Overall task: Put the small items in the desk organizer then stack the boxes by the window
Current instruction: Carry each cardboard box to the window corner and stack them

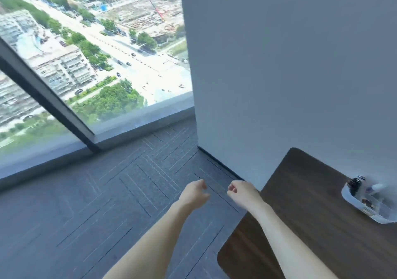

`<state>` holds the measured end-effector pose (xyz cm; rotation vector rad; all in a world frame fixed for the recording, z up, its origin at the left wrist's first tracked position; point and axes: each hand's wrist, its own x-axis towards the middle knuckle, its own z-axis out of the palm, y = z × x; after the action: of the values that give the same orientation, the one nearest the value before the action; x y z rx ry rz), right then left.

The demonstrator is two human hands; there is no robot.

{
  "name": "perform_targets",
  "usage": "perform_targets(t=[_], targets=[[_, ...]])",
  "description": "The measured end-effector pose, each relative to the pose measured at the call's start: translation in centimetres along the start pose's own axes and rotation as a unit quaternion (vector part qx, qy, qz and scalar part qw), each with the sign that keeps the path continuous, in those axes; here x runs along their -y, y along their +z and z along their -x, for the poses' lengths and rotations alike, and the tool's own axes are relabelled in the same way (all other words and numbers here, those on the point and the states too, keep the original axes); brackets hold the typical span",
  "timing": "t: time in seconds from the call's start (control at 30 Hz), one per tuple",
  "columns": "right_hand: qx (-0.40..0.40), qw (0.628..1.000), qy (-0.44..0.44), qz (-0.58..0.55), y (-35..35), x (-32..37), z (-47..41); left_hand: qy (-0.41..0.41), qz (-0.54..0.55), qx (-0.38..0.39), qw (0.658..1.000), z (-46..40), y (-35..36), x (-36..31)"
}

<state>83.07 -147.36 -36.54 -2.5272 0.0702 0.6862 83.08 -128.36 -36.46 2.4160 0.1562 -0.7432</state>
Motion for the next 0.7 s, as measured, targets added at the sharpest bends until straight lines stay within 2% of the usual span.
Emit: perform_targets(t=[0.13, 0.33, 0.5, 0.7], targets=[[0.056, 0.989, -0.098, 0.097, 7.9, 16.2, -1.2, -0.069, 0.05, -0.058, 0.995, 5.9, -7.6, 14.8], [0.136, 0.943, -0.233, 0.193, 22.4, 38.8, 1.8, -0.199, 0.12, -0.136, 0.963, 17.7, -14.9, 36.9], [0.19, 0.882, -0.338, 0.267, 32.7, 52.9, 7.8, -0.296, 0.194, -0.216, 0.91, 27.4, -18.7, 50.7], [0.238, 0.801, -0.446, 0.319, 42.5, 65.2, 15.1, -0.381, 0.297, -0.293, 0.825, 38.5, -19.7, 61.5]])
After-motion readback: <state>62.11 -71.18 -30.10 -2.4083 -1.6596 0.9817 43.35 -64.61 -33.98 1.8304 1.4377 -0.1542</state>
